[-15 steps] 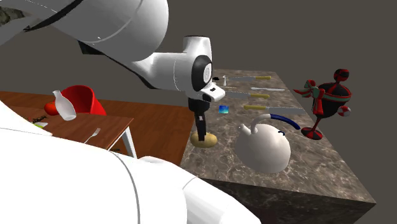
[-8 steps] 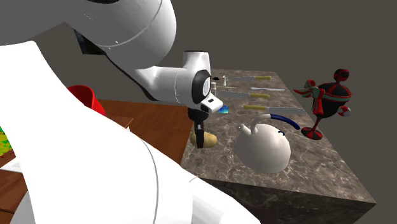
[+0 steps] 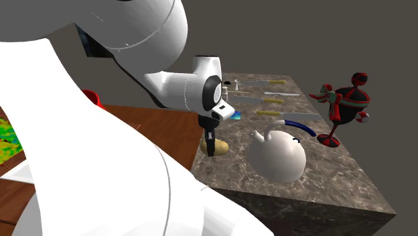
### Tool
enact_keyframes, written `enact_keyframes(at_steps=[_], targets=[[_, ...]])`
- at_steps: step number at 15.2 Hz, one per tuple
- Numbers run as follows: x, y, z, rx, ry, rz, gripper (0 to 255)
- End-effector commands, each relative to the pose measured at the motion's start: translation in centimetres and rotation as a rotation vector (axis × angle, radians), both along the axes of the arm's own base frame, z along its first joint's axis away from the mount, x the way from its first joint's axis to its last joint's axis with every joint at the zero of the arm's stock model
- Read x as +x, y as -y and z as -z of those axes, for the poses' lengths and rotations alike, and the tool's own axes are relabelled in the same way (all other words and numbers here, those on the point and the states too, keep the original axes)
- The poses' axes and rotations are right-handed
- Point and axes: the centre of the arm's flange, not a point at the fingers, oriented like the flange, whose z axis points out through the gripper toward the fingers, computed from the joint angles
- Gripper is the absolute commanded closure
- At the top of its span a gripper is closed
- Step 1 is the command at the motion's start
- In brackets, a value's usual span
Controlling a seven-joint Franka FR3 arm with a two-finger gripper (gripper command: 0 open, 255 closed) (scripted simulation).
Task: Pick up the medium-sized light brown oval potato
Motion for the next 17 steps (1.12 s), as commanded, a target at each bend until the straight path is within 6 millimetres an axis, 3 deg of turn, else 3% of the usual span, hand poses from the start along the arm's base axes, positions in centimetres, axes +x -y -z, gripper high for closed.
enact_keyframes(at_steps=[1,4,17], targets=[[0.0,0.0,0.1,0.0,-0.001,0.0,255],[-0.1,0.0,0.1,0.0,-0.001,0.0,255],[-0.1,0.0,-6.8,0.0,-0.001,0.0,255]])
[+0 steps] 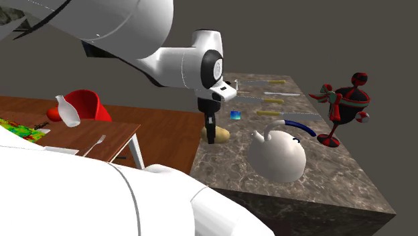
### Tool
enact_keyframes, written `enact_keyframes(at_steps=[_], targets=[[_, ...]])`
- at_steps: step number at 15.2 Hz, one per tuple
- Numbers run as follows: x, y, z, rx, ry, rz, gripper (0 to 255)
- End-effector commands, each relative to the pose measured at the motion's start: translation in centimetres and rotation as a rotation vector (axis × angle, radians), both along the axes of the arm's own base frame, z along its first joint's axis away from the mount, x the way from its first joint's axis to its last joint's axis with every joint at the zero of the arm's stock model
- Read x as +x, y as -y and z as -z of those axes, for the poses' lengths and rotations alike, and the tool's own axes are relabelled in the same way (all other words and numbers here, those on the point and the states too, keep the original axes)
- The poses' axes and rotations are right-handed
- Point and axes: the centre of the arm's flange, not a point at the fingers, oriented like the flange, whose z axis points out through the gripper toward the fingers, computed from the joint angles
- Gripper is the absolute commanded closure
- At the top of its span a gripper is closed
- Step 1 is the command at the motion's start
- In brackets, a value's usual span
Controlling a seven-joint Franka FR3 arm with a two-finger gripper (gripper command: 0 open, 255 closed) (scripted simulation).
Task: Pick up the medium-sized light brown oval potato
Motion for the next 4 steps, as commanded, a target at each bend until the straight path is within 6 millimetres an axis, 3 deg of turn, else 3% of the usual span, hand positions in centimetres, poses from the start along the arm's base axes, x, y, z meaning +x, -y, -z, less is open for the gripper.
enact_keyframes(at_steps=[1,4], targets=[[-0.03,-0.05,-1.1,0.0,-0.001,0.0,255],[-0.03,-0.05,-1.71,0.0,-0.001,0.0,255]])
